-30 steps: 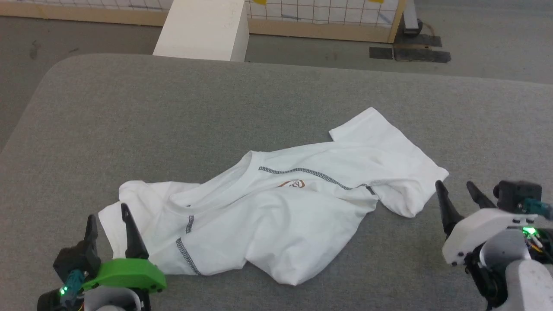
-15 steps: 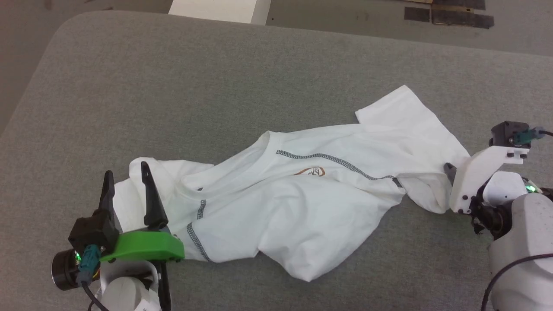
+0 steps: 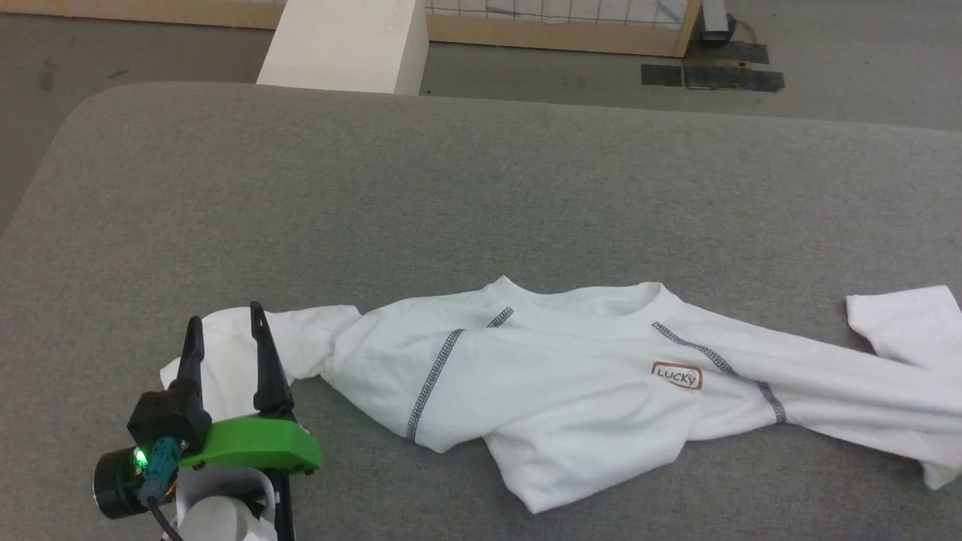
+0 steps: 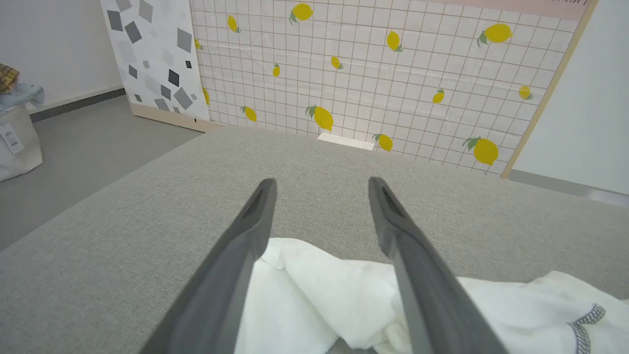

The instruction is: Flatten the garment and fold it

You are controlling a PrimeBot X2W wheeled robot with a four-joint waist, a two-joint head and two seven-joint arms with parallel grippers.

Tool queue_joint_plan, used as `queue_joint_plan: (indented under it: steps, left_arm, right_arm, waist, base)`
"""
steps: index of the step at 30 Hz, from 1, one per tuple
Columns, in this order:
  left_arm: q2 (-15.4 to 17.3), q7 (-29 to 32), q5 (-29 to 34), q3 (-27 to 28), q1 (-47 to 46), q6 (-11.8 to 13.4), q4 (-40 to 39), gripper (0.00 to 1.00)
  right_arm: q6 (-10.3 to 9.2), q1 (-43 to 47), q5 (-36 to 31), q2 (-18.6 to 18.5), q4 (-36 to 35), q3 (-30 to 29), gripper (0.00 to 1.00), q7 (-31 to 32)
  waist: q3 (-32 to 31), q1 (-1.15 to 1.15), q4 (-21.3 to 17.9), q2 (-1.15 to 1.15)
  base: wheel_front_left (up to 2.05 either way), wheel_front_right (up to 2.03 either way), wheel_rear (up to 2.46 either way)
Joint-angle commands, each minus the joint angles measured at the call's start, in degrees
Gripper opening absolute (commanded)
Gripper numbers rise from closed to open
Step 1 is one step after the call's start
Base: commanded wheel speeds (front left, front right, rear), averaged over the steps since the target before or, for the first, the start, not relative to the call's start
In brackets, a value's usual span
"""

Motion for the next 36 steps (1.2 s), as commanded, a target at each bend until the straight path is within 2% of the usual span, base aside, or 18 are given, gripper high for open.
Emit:
queue_joint_plan:
  steps: [1, 4, 5, 6, 7, 8, 10, 11, 16, 22, 26, 29, 30, 31, 32, 36]
  left_arm:
    - [-0.2, -0.3, 0.9, -0.2, 0.7, -0.5, 0.5, 1.0]
    - [0.2, -0.2, 1.1, -1.2, 0.1, -1.7, 2.4, 1.0]
    - [0.5, 0.2, 1.2, -1.4, -0.2, -2.0, 2.9, 1.0]
    - [0.8, 1.1, 1.5, -2.0, -0.7, -2.3, 3.3, 1.0]
    - [1.1, 2.1, 1.6, -2.5, -1.1, -2.7, 3.5, 1.0]
    - [1.7, 3.8, 1.9, -3.2, -1.8, -3.3, 3.9, 1.0]
    - [3.1, 7.8, 2.8, -4.9, -3.4, -4.9, 4.7, 1.0]
    - [5.3, 15.4, 3.8, -7.0, -6.2, -7.0, 6.2, 1.0]
    - [8.7, 29.6, 4.4, -8.8, -11.1, -9.6, 9.1, 1.0]
    - [11.8, 43.3, 4.6, -11.7, -14.5, -12.4, 12.5, 1.0]
    - [13.4, 50.9, 5.2, -13.4, -16.1, -13.1, 13.8, 1.0]
    - [13.3, 56.7, 3.8, -14.4, -16.3, -13.6, 15.2, 1.0]
    - [13.4, 59.5, 2.7, -15.0, -16.0, -14.0, 15.6, 0.53]
    - [13.4, 61.8, 1.7, -15.5, -15.7, -14.2, 15.6, 0.31]
    - [13.4, 64.4, 0.2, -16.0, -15.3, -14.5, 15.4, 0.0]
    - [14.7, 67.9, -2.9, -17.1, -14.6, -14.8, 11.7, 0.0]
  right_arm:
    - [-0.08, 1.8, 1.6, 0.1, 0.3, 0.0, 0.0, 0.4]
    - [-0.08, 3.9, 5.5, 0.1, 2.5, 1.4, 0.0, 0.2]
    - [-0.08, 4.3, 6.3, 0.1, 3.3, 1.9, 0.05, -0.1]
    - [-0.08, 4.7, 7.3, 0.1, 4.3, 2.7, 0.41, -0.7]
    - [-0.08, 4.9, 8.0, 0.1, 5.0, 3.3, 0.92, -1.3]
    - [-0.08, 5.2, 8.6, 0.1, 5.7, 4.1, 1.0, -2.3]
    - [-0.08, 5.6, 9.6, 0.1, 6.8, 6.0, 1.0, -4.4]
    - [-0.08, 6.3, 9.8, 0.1, 7.0, 8.6, 1.0, -8.0]
    - [-0.08, 6.6, 9.8, 0.1, 6.8, 12.4, 1.0, -12.1]
    - [-0.08, 6.1, 11.0, 0.1, 6.2, 16.2, 1.0, -13.6]
    - [-0.08, 5.8, 11.5, 0.1, 5.2, 18.0, 1.0, -13.8]
    - [-0.08, 5.7, 11.6, 0.1, 4.1, 19.5, 1.0, -13.3]
    - [-0.08, 5.7, 11.7, 0.1, 3.5, 20.0, 1.0, -12.9]
    - [-0.08, 5.6, 11.7, 0.1, 2.9, 20.4, 1.0, -12.7]
    - [-0.08, 5.4, 11.4, 0.1, 1.8, 20.8, 1.0, -12.4]
    - [-0.08, 3.5, 8.9, 0.1, -2.9, 23.9, 1.0, -11.9]
  waist:
    - [-0.6, 0.0, -2.0, 0.0]
    - [-0.4, 0.0, -3.6, 0.0]
    - [-0.3, 0.0, -4.1, 0.0]
    - [-0.3, 0.0, -4.7, 0.0]
    - [-0.2, 0.0, -5.2, 0.0]
    - [-0.2, 0.0, -5.7, 0.0]
    - [0.0, 0.0, -6.6, 0.0]
    - [0.2, 0.0, -7.7, 0.0]
    - [1.1, 0.0, -10.1, 0.0]
    - [2.6, 0.0, -12.5, 0.0]
    - [3.6, 0.0, -13.6, 0.0]
    - [4.1, 0.0, -14.1, 0.0]
    - [4.2, 0.0, -14.3, 0.0]
    - [4.3, 0.0, -14.4, 0.0]
    - [4.4, 0.0, -14.4, 0.0]
    - [4.8, 0.0, -14.1, 0.0]
  base:
    - [0.0, 0.0, 0.0]
    - [0.0, 0.0, 0.0]
    - [0.0, 0.0, 0.0]
    - [0.0, 0.0, 0.0]
    - [0.0, 0.0, 0.0]
    - [0.0, 0.0, 0.0]
    - [0.0, 0.0, 0.0]
    - [0.0, 0.0, 0.0]
    - [0.0, 0.0, 0.0]
    - [0.0, 0.0, 0.0]
    - [0.0, 0.0, 0.0]
    - [0.0, 0.0, 0.0]
    - [0.0, 0.0, 0.0]
    - [0.0, 0.0, 0.0]
    - [0.0, 0.0, 0.0]
    - [0.0, 0.0, 0.0]
